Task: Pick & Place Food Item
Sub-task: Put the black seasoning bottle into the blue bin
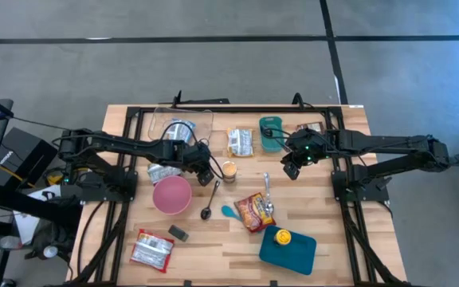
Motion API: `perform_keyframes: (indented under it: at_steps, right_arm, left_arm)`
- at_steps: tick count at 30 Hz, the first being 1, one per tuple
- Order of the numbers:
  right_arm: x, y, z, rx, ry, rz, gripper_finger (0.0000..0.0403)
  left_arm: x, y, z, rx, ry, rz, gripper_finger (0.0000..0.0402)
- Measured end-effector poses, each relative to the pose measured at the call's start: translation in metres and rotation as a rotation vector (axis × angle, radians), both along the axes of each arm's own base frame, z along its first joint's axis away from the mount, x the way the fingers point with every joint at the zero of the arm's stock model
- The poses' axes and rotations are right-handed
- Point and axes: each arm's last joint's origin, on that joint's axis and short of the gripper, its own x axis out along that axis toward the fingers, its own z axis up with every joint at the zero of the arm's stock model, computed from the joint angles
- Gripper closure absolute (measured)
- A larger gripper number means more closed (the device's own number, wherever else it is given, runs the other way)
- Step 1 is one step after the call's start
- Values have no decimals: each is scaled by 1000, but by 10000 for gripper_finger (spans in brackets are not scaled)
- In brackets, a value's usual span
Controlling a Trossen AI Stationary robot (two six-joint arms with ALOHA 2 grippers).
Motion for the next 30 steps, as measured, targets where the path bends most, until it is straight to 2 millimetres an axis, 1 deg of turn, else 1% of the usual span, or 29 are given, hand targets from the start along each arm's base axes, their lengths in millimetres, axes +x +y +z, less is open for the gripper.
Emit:
perform_keyframes:
  at_steps: [4, 13, 19, 23, 30]
  right_arm:
    - [0, 0, 0, 0, 0, 0, 333]
    - [0, 0, 0, -1, -5, 0, 333]
    - [1, 0, 1, -2, -16, 0, 333]
    - [3, 0, 2, -5, -36, 0, 333]
    - [8, -1, 7, -13, -105, 1, 333]
  left_arm:
    - [-5, 0, 12, -4, -47, 15, 196]
    - [-23, -2, 49, -11, -202, 41, 195]
    - [-33, -3, 65, -50, -289, 100, 196]
    - [-34, -3, 71, -92, -351, 155, 196]
    - [-25, -2, 82, -152, -522, 213, 194]
